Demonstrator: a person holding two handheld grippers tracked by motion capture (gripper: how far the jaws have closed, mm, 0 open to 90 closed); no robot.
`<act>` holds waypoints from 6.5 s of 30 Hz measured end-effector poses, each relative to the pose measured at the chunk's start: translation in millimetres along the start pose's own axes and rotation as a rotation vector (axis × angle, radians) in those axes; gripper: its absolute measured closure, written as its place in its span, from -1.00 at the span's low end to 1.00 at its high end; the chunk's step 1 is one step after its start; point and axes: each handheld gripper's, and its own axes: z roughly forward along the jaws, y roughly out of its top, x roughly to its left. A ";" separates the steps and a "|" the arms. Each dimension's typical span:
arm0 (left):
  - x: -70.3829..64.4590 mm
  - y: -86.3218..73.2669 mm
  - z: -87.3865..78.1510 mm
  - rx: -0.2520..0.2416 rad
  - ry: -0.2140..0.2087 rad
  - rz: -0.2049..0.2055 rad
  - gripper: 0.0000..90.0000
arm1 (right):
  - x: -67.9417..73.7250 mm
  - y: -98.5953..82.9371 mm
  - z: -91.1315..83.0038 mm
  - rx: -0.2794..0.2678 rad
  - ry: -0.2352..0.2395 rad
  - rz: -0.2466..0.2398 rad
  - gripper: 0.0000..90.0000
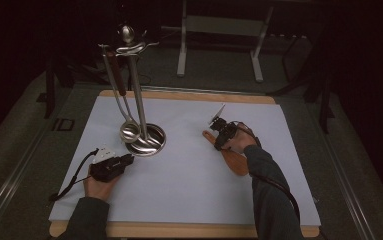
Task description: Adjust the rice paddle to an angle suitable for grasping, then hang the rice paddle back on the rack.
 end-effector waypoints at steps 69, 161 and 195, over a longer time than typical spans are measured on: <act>-0.2 0.0 -0.6 -0.003 0.000 0.008 0.78 | 100.0 -3.9 -69.8 -0.649 0.062 -0.143 0.47; -0.2 -0.1 -0.6 -0.005 -0.002 0.005 0.77 | 139.5 7.8 -151.8 -0.885 0.029 -0.182 0.47; -0.1 -0.1 -0.4 -0.005 -0.002 0.005 0.76 | 144.2 13.2 -167.4 -0.913 0.017 -0.196 0.47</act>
